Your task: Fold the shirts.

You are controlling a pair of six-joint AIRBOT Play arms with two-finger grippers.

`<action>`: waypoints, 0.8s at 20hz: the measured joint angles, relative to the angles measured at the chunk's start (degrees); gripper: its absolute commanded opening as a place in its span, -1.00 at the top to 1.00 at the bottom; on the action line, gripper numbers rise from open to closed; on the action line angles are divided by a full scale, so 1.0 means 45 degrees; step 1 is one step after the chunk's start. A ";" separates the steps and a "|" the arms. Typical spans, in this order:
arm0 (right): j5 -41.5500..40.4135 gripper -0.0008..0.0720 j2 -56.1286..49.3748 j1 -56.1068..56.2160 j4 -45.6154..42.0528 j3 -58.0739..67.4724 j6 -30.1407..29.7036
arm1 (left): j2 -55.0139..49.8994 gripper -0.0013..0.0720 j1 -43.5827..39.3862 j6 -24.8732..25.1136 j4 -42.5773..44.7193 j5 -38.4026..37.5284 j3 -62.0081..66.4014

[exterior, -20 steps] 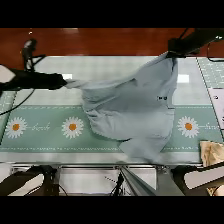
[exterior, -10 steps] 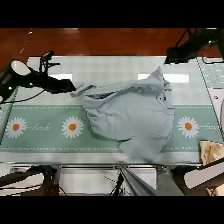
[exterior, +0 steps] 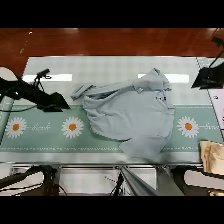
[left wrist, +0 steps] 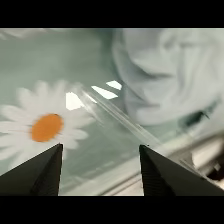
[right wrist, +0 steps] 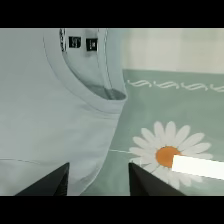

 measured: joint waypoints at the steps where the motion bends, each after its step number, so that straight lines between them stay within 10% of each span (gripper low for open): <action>1: -0.0355 -0.28 0.0481 -0.0228 0.0340 -0.0996 -0.0097 | 0.0053 -0.58 -0.0350 0.0267 -0.0505 0.0219 -0.0622; 14: -0.2492 -0.28 0.2147 -0.0831 0.1112 -0.4940 -0.1093 | -0.1200 -0.60 -0.4124 0.0044 -0.2205 0.3920 -0.2764; 15: -0.2540 -0.28 0.2166 -0.0831 0.1112 -0.4945 -0.1103 | -0.1413 -0.30 -0.4274 0.0005 -0.2351 0.3920 -0.2769; 16: -0.2574 -0.28 0.2171 -0.0840 0.1132 -0.4964 -0.1127 | -0.1613 0.40 -0.4444 -0.0034 -0.2429 0.4085 -0.2769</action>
